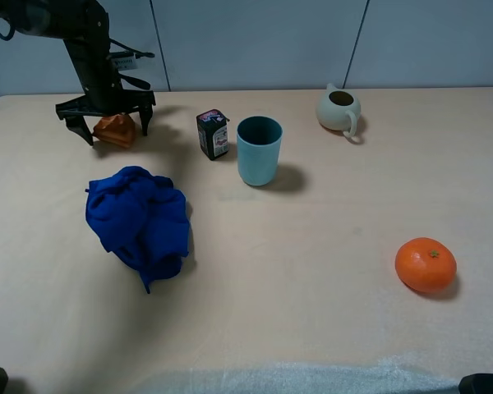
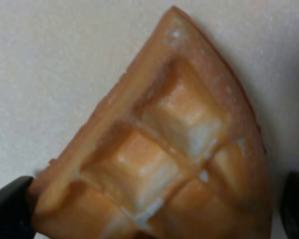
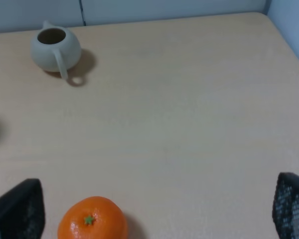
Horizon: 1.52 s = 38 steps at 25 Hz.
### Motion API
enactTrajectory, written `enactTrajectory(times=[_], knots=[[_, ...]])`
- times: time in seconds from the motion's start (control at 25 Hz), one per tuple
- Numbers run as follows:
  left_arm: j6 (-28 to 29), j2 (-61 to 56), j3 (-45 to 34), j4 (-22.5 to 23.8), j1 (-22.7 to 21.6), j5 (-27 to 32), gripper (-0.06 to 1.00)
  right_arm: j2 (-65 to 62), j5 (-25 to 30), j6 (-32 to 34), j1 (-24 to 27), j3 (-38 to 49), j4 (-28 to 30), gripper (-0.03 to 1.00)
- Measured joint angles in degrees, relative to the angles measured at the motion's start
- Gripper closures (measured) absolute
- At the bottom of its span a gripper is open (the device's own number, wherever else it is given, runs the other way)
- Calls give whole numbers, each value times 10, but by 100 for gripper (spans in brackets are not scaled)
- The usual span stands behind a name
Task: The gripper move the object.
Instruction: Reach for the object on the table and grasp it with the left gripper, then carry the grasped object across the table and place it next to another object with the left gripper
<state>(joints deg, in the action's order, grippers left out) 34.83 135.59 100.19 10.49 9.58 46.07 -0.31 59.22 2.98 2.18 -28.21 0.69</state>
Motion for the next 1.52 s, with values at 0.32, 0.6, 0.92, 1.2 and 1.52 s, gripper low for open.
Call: enactTrajectory(times=[0.32, 0.6, 0.92, 1.2, 1.52], knots=[[0, 2, 0, -1, 0, -10, 20, 0, 0, 0, 0, 0, 0, 27], [0, 2, 0, -4, 1, -10, 20, 0, 0, 0, 0, 0, 0, 27], [0, -1, 0, -11, 1, -4, 21, 0, 0, 0, 0, 0, 0, 27], [0, -30, 4, -17, 1, 28, 21, 0, 0, 0, 0, 0, 0, 27], [-10, -39, 47, -20, 12, 91, 21, 0, 0, 0, 0, 0, 0, 27]])
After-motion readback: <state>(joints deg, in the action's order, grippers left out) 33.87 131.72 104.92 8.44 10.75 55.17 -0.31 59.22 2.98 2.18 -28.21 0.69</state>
